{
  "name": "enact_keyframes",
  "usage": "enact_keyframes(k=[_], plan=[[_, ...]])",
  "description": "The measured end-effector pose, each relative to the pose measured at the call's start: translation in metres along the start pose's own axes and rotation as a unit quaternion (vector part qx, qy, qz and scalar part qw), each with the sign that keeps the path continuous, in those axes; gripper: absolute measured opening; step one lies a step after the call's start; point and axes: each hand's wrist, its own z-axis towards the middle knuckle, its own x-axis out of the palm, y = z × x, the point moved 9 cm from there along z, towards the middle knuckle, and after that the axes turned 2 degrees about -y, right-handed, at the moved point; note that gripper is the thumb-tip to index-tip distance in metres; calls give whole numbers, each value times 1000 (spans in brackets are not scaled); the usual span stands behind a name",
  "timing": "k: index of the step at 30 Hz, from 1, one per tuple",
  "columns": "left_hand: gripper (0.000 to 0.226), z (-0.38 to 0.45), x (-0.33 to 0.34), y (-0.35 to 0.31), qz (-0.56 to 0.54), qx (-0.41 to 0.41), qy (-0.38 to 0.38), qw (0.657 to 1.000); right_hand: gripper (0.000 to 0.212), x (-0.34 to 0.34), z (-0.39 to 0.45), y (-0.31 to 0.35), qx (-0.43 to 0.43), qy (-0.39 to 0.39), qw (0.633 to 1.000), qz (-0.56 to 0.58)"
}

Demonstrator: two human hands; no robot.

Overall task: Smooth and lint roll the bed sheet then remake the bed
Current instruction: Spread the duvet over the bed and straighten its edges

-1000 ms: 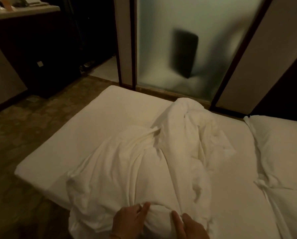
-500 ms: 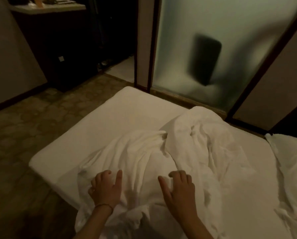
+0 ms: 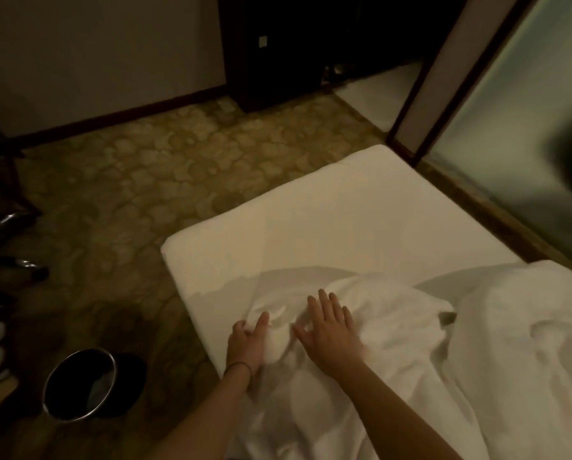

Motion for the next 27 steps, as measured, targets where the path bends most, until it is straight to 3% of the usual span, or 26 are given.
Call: enact_keyframes(k=[4,8,12,16,20,23,27], plan=[[136,36,14,26,-139,-122,-3,983,97,31,35,-4,-8,43,999,0],[138,56,21,9,-113,-123,-6,986,90,30,59,-5,-23,26,999,-12],[127,56,42,9,-105,-138,43,984,77,33,76,-10,-2,49,998,45],[118,39,53,18,-68,-121,49,989,106,41,65,-16,16,24,999,42],[82,-3,55,13,-78,-85,52,992,85,37,22,-33,59,43,997,41],[70,-33,50,13,-52,-76,27,995,72,31,-13,-45,93,61,992,53],[61,-73,44,7,-89,-42,-8,995,73,10,-56,-60,162,5,979,126]])
